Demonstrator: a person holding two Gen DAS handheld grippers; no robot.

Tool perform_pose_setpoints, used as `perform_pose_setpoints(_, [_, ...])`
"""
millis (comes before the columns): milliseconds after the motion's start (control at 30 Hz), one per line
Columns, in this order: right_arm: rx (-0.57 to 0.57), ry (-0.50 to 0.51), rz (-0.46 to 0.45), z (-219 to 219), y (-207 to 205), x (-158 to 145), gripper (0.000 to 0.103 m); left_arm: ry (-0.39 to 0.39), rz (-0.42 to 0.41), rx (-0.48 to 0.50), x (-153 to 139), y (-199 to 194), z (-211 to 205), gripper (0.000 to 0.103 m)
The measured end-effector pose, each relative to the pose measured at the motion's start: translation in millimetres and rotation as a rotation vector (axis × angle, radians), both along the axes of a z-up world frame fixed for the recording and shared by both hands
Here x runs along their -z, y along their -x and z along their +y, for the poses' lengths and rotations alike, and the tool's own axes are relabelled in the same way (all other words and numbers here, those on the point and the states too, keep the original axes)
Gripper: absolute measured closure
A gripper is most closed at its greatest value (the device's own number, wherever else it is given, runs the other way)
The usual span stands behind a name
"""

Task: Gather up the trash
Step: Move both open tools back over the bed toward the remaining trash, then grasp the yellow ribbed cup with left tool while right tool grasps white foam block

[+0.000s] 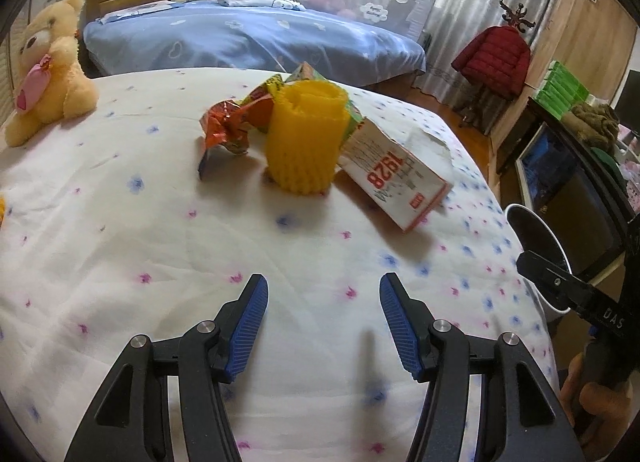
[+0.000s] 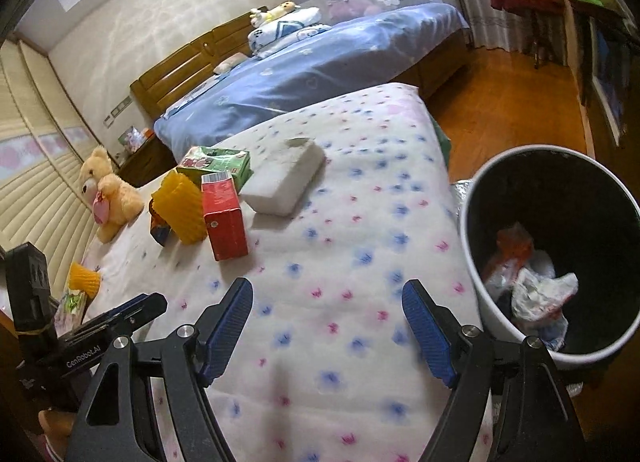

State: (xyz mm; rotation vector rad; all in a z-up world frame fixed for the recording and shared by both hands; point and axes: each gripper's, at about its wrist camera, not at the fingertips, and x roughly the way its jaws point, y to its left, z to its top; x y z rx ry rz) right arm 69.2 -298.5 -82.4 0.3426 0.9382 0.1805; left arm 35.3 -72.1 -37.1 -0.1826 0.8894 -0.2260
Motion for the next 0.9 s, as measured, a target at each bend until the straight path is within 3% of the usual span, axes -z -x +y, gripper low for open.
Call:
perform_pose_setpoints(433, [-0.033, 0.005, -0.006, 20.4, -37.4, 7.4, 0.025, -0.041, -0.018, -0.01, 2.3, -43.9, 7.0, 0.045])
perform_pose_setpoints(900, [-0.059, -0.026, 0.012, 31.0, -83.0, 19.5, 0.045, -0.03, -0.026, 0.011, 11.6, -96.0, -1.7, 0.046])
